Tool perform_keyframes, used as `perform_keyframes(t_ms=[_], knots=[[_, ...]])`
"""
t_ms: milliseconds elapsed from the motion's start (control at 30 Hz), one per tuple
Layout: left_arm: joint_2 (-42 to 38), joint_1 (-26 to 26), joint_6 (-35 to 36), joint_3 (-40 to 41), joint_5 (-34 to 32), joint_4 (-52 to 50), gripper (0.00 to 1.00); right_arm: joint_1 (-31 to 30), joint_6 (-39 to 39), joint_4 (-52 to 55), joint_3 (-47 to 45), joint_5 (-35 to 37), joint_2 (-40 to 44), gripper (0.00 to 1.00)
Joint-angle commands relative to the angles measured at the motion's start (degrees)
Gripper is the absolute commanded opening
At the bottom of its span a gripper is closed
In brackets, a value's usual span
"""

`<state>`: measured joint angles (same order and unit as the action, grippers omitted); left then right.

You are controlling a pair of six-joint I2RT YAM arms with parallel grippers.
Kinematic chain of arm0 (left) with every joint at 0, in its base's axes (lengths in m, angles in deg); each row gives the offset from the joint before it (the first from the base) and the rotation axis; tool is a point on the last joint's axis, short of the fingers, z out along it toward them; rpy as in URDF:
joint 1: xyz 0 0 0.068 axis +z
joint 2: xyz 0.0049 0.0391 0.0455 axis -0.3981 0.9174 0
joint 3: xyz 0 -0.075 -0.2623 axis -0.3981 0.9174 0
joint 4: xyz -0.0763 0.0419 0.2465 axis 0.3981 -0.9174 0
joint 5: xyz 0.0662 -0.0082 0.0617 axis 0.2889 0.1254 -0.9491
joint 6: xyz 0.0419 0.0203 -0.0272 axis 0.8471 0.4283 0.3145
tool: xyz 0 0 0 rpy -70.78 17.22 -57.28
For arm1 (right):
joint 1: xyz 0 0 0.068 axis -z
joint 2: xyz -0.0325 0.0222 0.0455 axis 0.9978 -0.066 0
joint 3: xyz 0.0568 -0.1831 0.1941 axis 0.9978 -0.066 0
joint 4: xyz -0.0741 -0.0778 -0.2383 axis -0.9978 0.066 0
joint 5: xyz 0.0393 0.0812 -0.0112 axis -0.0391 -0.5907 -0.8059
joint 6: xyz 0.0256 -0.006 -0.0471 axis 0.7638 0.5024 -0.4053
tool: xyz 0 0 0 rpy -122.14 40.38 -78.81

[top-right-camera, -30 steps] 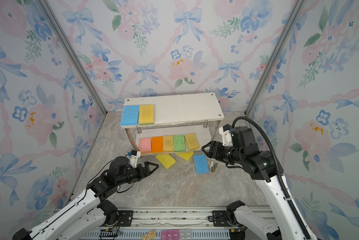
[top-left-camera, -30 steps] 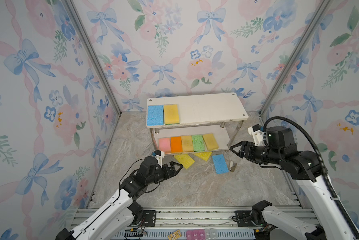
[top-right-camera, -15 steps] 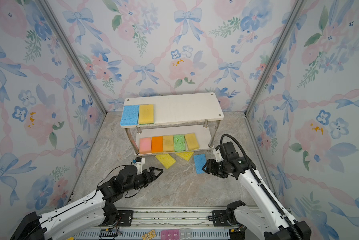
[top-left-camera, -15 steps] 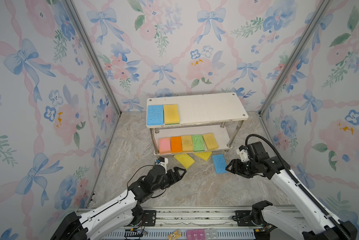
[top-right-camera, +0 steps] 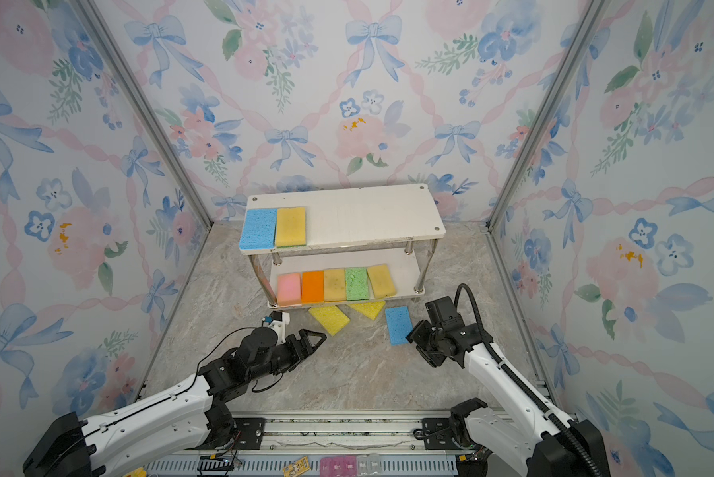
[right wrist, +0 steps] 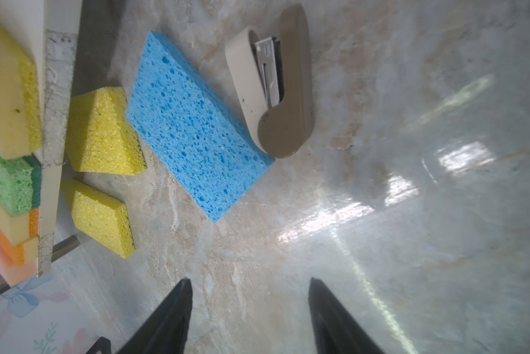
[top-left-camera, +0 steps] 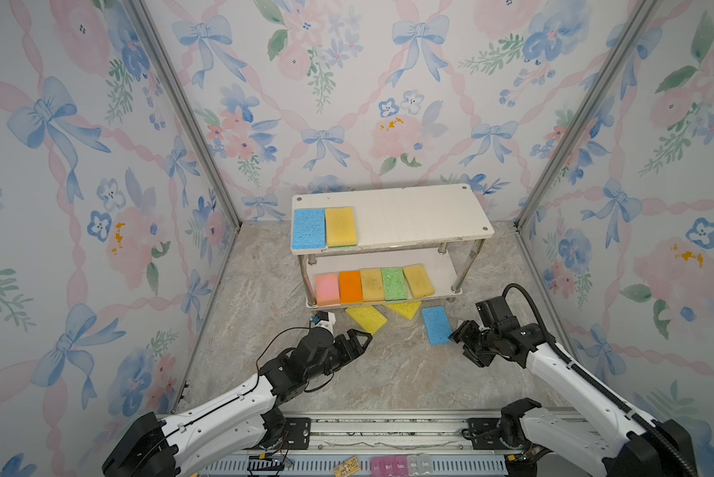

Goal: Arrange cleaning sponges on a shelf
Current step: Pick up the cleaning sponge at the center of the table.

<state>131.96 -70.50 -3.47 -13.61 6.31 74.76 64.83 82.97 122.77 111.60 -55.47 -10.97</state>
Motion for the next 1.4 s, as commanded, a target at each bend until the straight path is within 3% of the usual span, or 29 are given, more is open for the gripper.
perform_keyframes(t_ms=[0, 267, 1000, 1133, 1367], knots=[[0.5, -0.2, -0.4, -1.8, -1.3, 0.5, 0.9, -1.5, 9.9, -7.8, -0.1, 3.0, -2.3, 0.64], [1.3, -0.2, -0.3, -2.5, -1.4, 0.5, 0.92, -4.1, 14.9, -14.1, -1.4, 5.0, -8.6, 0.6], [-2.4, 4.6, -1.3, -0.2, 1.3, 0.3, 0.92, -6.1, 14.5, -16.2, 1.8, 5.6, -23.1, 0.51], [-4.1, 5.6, -1.5, 0.8, 1.8, 0.2, 0.92, -6.9, 13.1, -13.5, 3.8, 6.4, -24.8, 0.44], [-7.3, 6.4, -2.3, 3.1, 2.2, 0.2, 0.93, -7.9, 9.4, -7.1, 7.8, 6.9, -24.8, 0.18]])
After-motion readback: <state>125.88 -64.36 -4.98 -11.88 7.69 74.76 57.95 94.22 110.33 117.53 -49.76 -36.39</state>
